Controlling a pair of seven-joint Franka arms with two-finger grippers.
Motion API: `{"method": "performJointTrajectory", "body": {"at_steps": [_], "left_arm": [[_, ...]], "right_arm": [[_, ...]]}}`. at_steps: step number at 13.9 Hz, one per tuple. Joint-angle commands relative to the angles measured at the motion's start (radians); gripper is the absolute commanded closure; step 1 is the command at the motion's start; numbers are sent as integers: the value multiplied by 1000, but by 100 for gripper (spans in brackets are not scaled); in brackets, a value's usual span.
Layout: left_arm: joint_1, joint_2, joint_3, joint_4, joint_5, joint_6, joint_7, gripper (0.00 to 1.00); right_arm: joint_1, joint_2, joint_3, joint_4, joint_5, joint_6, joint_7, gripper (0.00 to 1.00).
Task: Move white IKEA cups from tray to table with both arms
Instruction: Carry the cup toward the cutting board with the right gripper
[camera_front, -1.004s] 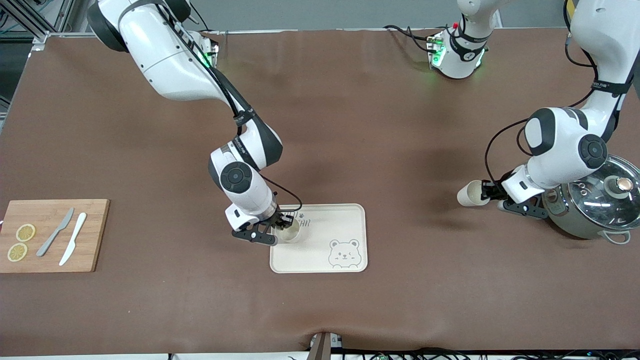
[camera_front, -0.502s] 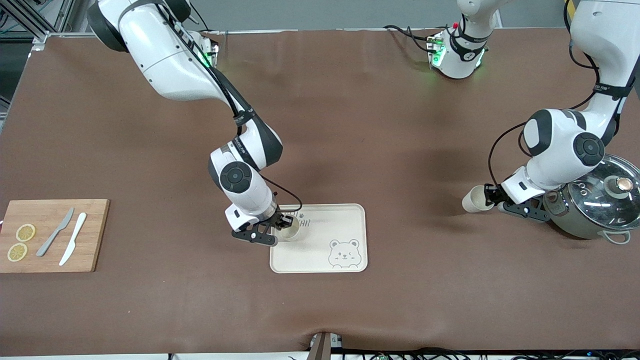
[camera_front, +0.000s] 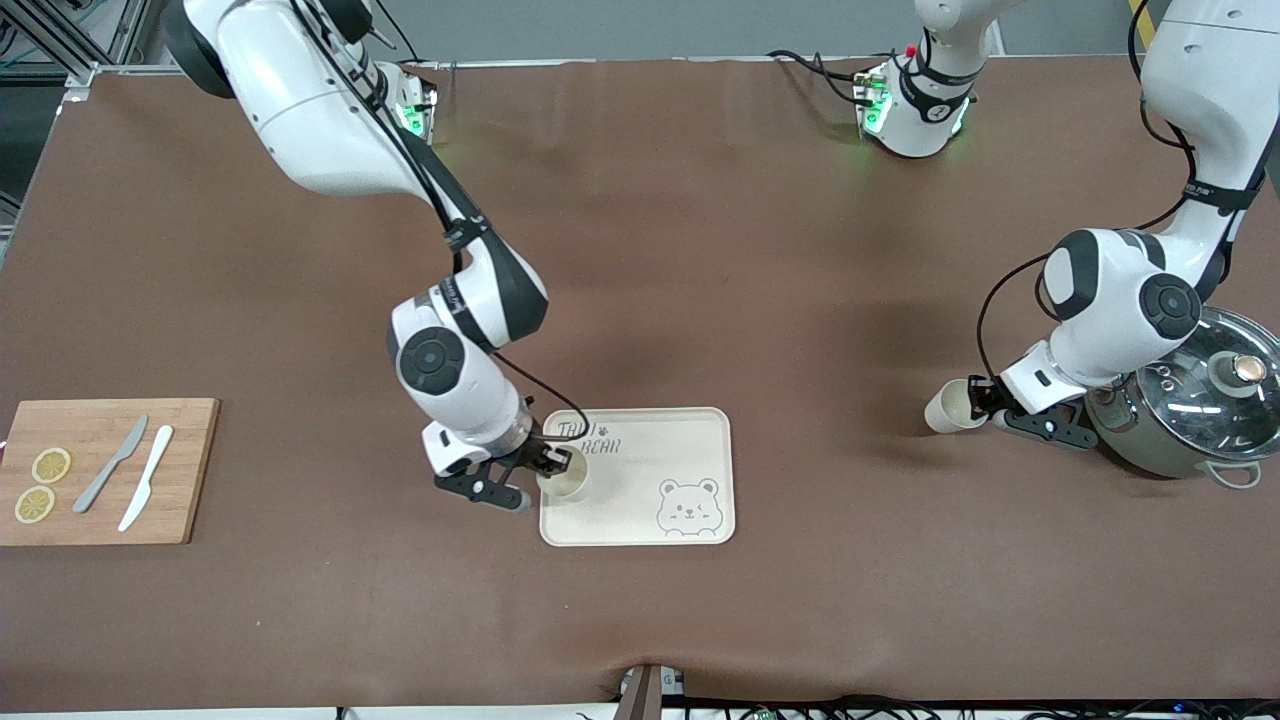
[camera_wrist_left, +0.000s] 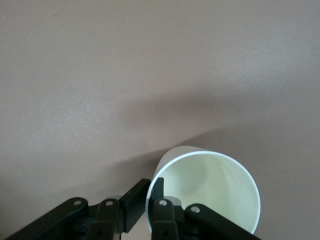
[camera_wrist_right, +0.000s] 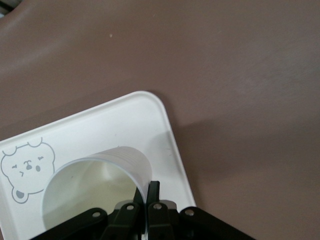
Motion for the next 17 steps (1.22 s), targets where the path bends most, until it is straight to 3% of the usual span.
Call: {"method": "performJointTrajectory", "body": {"at_steps": [1,6,11,12,13,17], "left_arm": [[13,14,-10,14,29,10,6,100],[12,34,2,12,30,44,6,100],[7,40,2,24,36,44,5,100],[6,40,2,35,36,38,5,71],[3,40,2,38,39,38,8,1],[6,26,2,46,49,24,-8,0]], "right_arm": [[-69,-89,11,-15,33,-118,-128,100],[-203,-182,7,-15,31,-301,-410,100],[-290,-206,1,-19,11,-366,-621,100],[-306,-208,1,-24,10,-366,-650,100],[-321,-208,1,-27,7,-366,-679,100],[-347,-208,1,-59,-45,-352,-707,100]]}}
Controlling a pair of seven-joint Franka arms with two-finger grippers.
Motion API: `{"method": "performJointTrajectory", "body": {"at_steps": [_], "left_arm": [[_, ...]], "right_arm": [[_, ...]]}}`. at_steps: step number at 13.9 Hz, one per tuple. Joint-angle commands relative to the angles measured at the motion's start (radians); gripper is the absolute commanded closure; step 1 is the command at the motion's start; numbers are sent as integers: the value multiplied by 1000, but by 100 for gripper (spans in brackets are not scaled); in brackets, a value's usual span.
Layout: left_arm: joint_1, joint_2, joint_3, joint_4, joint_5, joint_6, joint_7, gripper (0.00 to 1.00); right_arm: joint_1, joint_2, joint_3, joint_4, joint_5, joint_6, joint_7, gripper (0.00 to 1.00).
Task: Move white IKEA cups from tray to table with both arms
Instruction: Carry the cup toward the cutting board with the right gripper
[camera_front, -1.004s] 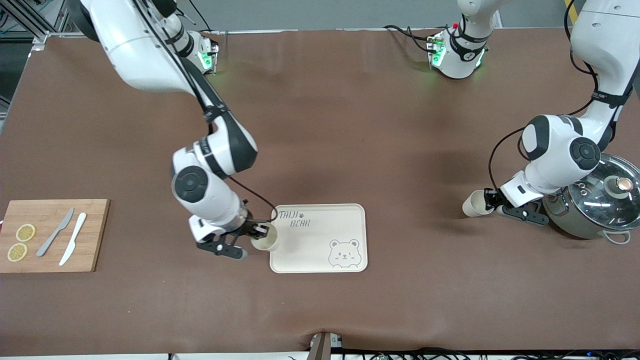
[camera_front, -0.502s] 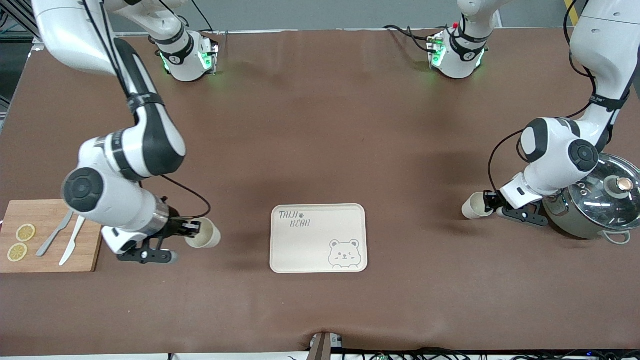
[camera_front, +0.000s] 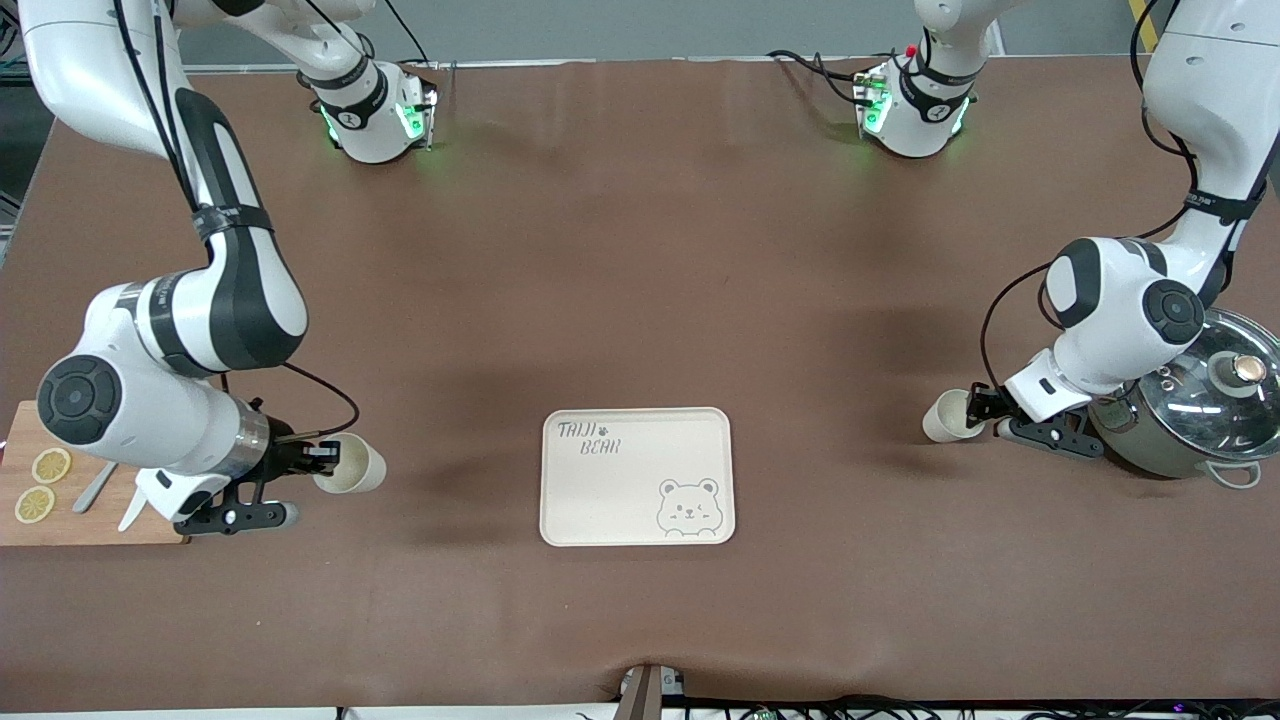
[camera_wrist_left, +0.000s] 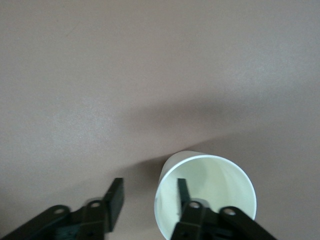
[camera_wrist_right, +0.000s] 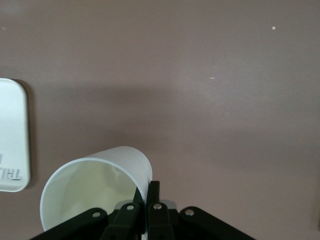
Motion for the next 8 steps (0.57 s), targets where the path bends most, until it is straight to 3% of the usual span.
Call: {"method": "performJointTrajectory", "body": {"at_steps": [1,8], "left_arm": [[7,-22,-5,12,28,-37,-13,0],[-1,-90,-57,90,30,-235,-148,0]], "right_arm": [[-26,-23,14,-40,-35,9,-16,100],[-66,-17,16,-173,-32,195,-71,100]]}}
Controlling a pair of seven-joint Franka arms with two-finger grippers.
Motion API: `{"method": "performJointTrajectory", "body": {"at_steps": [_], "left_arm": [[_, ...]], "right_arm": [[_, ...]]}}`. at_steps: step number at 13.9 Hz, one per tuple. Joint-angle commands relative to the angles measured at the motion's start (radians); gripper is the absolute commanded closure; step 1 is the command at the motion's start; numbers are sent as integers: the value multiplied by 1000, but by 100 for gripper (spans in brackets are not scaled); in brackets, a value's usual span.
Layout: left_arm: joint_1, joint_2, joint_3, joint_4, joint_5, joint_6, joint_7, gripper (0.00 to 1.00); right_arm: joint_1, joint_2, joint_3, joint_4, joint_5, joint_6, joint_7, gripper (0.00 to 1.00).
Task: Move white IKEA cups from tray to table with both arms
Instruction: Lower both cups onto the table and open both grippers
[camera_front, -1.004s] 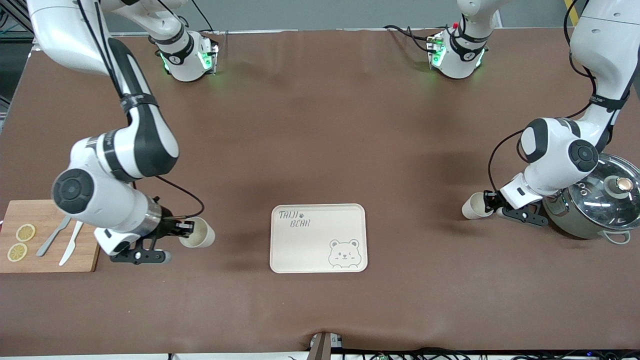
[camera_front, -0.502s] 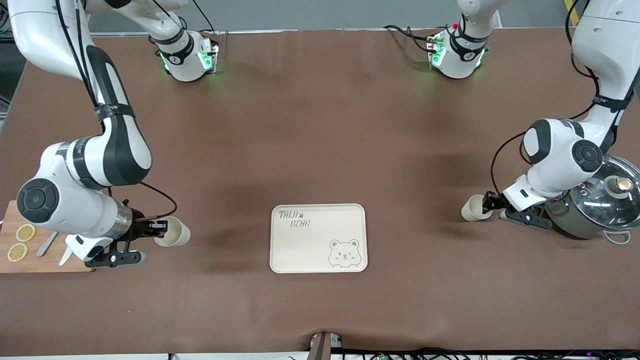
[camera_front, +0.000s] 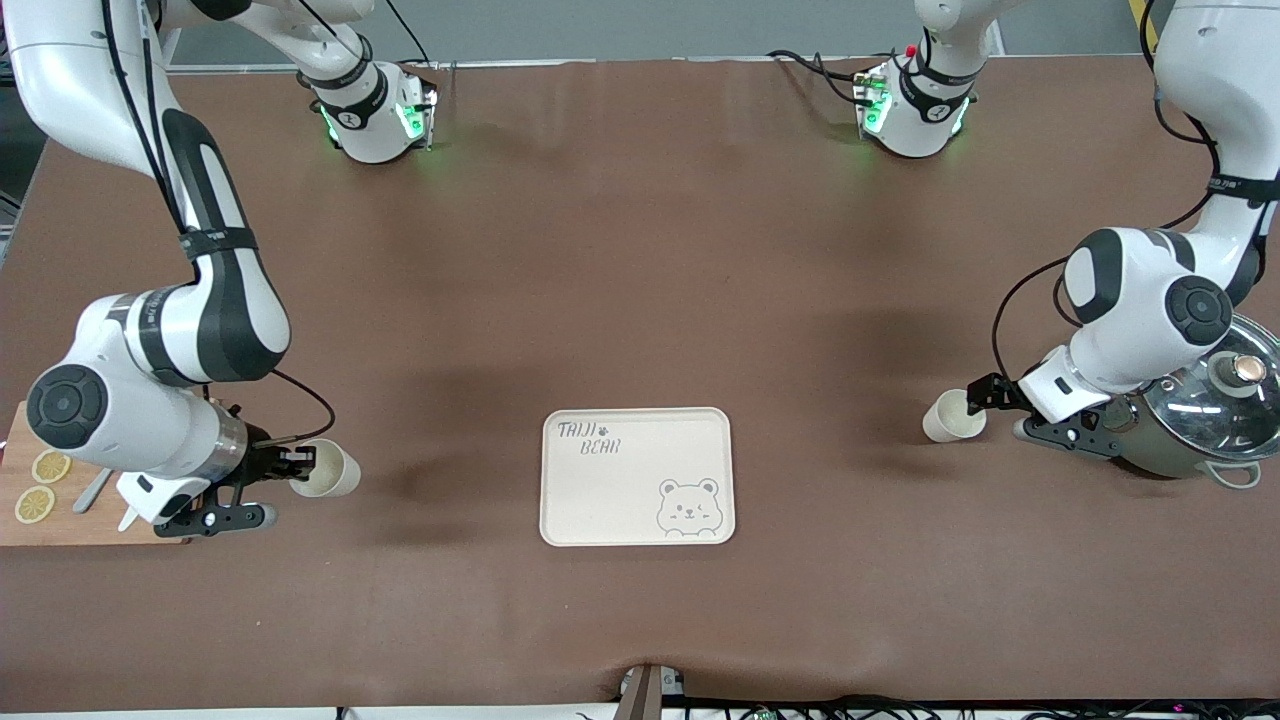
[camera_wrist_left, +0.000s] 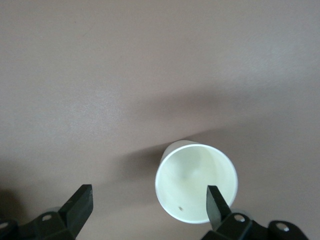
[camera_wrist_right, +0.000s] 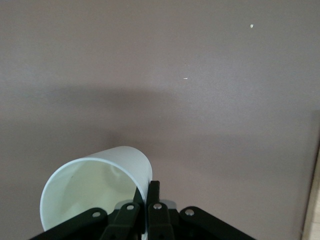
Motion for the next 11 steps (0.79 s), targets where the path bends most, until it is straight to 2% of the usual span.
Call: {"method": "performJointTrajectory", "body": {"at_steps": [1,4,7,11], "left_arm": [[-11,-10,-36,64,29,-70,-112,0],[-100,52,-33,194,27,-91,-235,0],[-195,141,-25,369,36,-186,-374,0],[-333,222,-7,479,52,-197,-568,0]], "right_arm": [[-16,-17,17,-94,-11,98,-9,100],[-16,-16,17,-162,-6,203,-8,100],[-14,-10,17,-173,-2,221,-8,100],[-14,6,18,-174,-2,244,-8,100]]}}
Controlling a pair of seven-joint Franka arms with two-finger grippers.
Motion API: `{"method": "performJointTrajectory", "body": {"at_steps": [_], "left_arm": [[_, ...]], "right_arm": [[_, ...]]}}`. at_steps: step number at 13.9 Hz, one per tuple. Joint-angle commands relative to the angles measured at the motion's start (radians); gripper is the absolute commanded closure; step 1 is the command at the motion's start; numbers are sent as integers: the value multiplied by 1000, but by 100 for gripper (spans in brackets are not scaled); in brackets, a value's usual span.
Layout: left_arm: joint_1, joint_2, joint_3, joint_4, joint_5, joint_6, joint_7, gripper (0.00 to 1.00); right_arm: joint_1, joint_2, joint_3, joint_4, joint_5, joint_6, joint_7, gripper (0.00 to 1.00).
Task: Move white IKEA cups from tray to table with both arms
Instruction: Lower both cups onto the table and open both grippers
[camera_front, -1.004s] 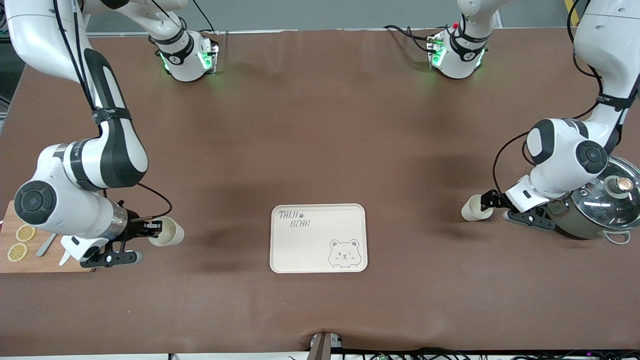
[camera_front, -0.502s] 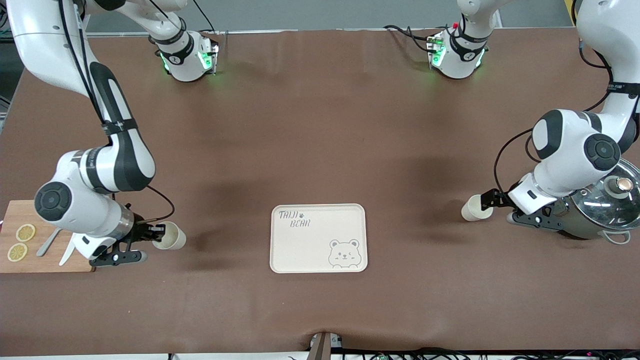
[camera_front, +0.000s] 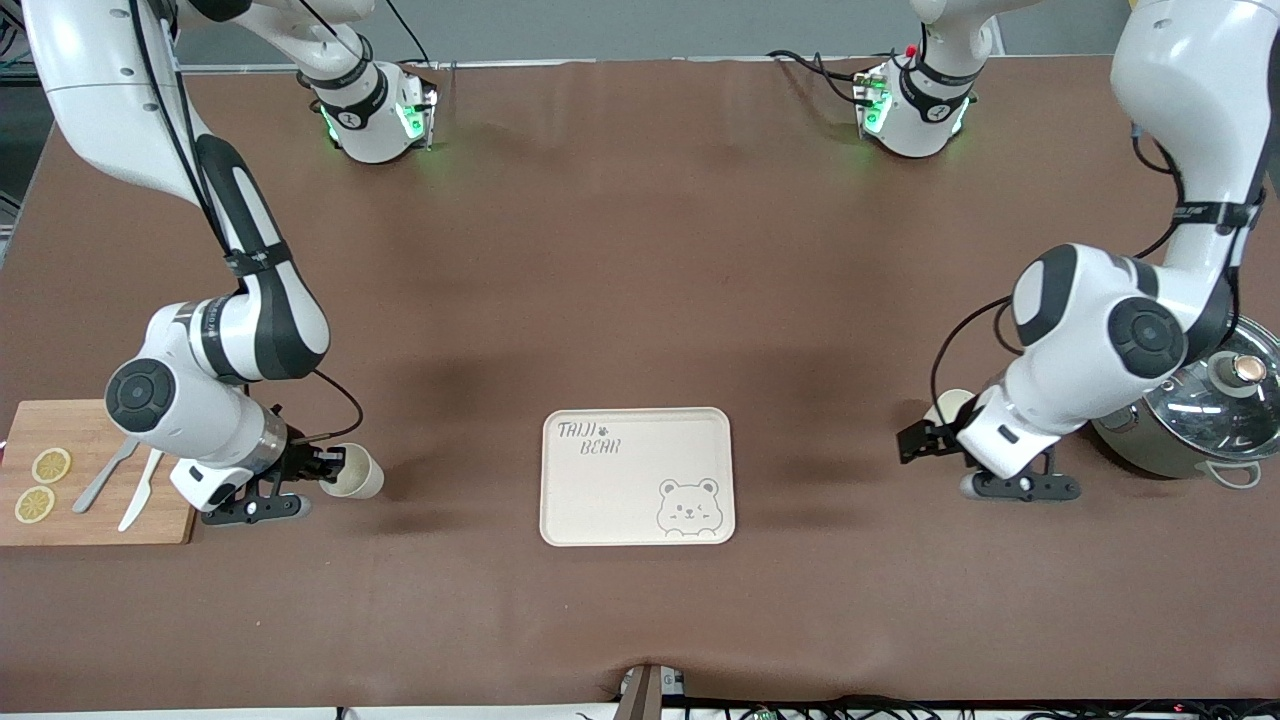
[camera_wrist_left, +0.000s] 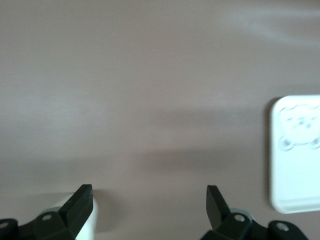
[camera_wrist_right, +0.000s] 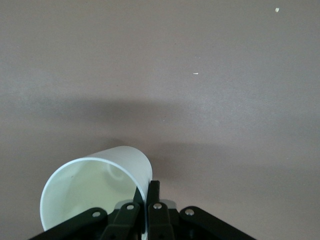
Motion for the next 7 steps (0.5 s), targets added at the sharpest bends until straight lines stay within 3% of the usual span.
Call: {"method": "performJointTrajectory", "body": {"at_steps": [1,4,7], "left_arm": [[-127,80,54,109,35,-31,-138,0],[-296,126,190,164,32,-28,-221,0],[-357,189,220,226,30,-17,-281,0]], "right_arm": [[-13,8,14,-11,-2,28,-8,100],[-11,25,16,-11,-2,42,-8,100],[-10,31,14,-11,-2,49,-8,100]]}}
